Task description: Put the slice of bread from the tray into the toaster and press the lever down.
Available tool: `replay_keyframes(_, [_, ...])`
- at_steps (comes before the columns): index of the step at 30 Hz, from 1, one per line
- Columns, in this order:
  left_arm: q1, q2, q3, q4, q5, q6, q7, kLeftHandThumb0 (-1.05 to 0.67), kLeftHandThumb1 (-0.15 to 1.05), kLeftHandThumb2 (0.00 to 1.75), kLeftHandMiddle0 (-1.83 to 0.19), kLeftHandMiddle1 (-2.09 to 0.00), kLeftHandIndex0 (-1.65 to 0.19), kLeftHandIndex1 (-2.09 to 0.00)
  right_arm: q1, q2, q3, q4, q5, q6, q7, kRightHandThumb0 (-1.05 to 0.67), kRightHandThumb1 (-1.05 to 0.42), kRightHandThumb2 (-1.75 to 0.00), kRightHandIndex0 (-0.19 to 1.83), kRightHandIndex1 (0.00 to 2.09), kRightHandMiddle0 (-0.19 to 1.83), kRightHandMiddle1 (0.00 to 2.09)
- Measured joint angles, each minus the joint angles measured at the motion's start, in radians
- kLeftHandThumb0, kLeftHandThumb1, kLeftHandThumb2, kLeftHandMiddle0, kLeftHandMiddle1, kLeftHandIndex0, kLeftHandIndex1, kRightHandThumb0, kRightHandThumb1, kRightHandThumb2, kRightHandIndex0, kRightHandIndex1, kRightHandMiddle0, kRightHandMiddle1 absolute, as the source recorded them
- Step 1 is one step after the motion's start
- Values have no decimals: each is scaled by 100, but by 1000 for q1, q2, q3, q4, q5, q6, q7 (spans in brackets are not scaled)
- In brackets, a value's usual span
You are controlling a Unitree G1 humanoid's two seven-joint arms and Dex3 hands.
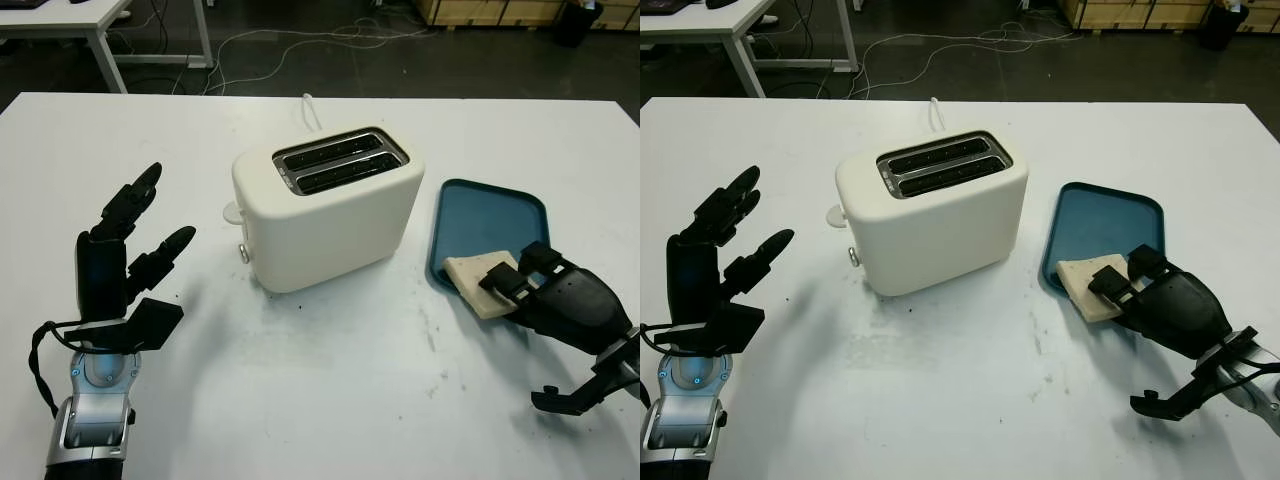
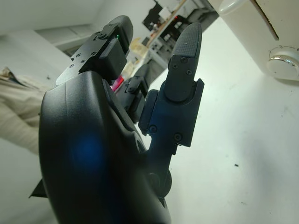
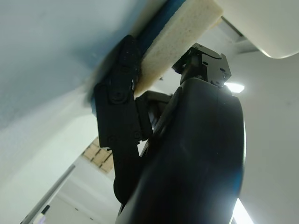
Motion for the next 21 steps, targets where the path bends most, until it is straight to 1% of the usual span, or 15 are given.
replay_keyframes(2, [0,0,0,0,1,0,1,-43,92,4,-67,0,-56,0,-2,0,10,8,1,-1,-22,-45,-92,-64,156,175,0,175])
replay_keyframes(8, [0,0,0,0,4,0,3,-45,92,6,-66,0,-56,0,-9,0,10,10,15,-24,-31,-43,-92,-66,157,175,0,175])
replay_keyframes(10, [0,0,0,0,6,0,3,-45,92,5,-67,0,-57,0,-11,0,10,11,15,-31,-41,-43,-92,-60,157,175,0,175])
replay_keyframes(16, [0,0,0,0,3,0,4,-43,92,4,-66,0,-57,0,-30,5,9,29,17,-54,-60,-44,-92,-55,157,175,0,175])
replay_keyframes(19, [0,0,0,0,3,0,4,-43,92,5,-66,0,-56,0,-41,18,-12,32,71,-57,-52,-44,-92,-58,157,175,0,175])
replay_keyframes(20, [0,0,0,0,3,0,4,-43,92,5,-66,0,-56,0,-46,22,-27,33,108,-70,-38,-44,-92,-57,156,175,0,175])
replay_keyframes(21, [0,0,0,0,3,0,4,-43,92,5,-66,0,-56,0,-54,23,-42,33,146,-86,-22,-44,-92,-60,155,175,0,175])
